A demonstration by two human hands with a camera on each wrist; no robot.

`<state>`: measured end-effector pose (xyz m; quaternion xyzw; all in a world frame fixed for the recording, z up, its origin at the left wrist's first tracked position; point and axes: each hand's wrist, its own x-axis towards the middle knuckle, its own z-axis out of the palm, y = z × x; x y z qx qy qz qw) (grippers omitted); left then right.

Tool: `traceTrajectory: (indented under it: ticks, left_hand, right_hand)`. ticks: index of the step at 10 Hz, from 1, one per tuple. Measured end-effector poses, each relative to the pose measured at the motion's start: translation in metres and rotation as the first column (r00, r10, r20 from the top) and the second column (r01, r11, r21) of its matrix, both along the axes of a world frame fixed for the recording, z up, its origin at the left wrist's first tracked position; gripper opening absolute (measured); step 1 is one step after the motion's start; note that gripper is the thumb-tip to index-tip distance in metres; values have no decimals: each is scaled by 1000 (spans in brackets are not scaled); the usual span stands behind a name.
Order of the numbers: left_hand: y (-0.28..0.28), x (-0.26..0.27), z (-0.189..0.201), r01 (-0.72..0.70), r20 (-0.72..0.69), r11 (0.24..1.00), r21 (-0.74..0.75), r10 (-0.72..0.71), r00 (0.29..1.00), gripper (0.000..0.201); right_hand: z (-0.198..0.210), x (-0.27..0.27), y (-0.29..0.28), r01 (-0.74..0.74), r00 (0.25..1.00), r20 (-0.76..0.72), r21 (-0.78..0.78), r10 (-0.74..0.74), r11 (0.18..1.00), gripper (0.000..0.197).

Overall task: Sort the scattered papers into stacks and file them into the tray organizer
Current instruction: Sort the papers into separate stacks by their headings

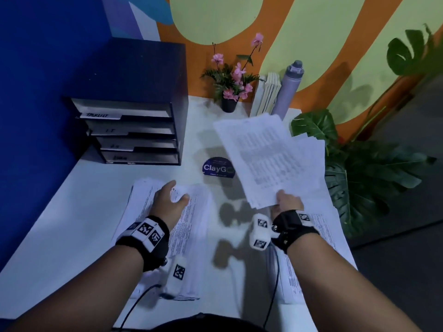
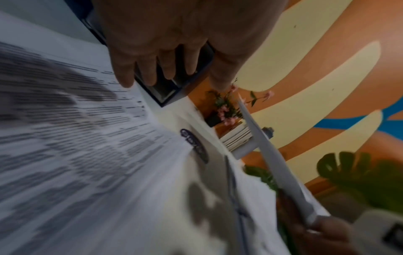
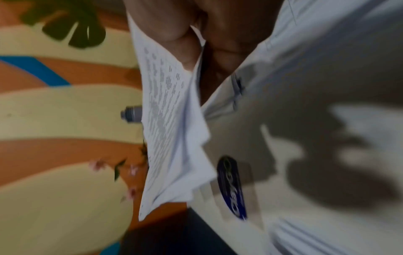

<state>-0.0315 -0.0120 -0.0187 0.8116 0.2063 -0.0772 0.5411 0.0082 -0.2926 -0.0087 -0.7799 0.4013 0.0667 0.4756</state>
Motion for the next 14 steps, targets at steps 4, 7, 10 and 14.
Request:
traceTrajectory:
  ticks: [4,7,10,14]
  left_hand:
    - [28,-30,-48,253,-231,856,452,-162,959,62]
    - [55,-55,-57,535,-565,645,546,-187,803,96]
    - [49,-74,-66,658,-576,622,425,-374,726,90]
    - [79,-53,-61,215,-238,894,392,-127,963,66]
  right_hand:
    - [-20,43,-82,8,998,-63,51,-5,999,42]
    - [-54,-3,36,34,987,128,426,-98,904,11]
    - [-75,-60,118,-474,841,-86,357,534,805,56]
    - [-61,-61,96,-391,920,18,94,391,916,10]
